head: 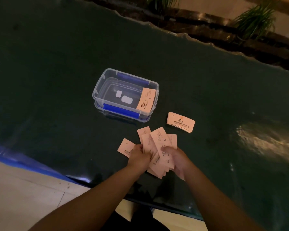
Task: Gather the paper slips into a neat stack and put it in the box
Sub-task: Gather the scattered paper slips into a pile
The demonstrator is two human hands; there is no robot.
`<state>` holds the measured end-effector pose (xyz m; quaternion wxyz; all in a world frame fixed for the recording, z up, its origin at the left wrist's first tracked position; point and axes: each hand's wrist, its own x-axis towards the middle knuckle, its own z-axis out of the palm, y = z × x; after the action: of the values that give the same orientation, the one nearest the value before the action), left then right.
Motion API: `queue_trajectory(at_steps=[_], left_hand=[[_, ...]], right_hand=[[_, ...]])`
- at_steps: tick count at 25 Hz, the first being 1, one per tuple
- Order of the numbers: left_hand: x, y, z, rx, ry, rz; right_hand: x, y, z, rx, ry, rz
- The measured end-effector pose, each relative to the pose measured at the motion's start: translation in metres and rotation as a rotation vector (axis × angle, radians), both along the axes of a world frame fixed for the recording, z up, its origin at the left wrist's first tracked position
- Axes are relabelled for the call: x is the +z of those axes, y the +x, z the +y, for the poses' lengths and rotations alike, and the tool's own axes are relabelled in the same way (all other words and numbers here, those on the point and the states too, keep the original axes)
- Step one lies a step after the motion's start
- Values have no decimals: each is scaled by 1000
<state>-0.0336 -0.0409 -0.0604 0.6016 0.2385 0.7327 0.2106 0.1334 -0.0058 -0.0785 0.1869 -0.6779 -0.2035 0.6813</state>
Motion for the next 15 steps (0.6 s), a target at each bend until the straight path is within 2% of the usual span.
queue_trajectory(at_steps=[6,15], left_hand=[[-6,6,4,-165,65,62],[-6,20,12,-289,31,0]], right_hand=[[4,5,1,-13,8,78],[0,38,-12,-26,49,153]])
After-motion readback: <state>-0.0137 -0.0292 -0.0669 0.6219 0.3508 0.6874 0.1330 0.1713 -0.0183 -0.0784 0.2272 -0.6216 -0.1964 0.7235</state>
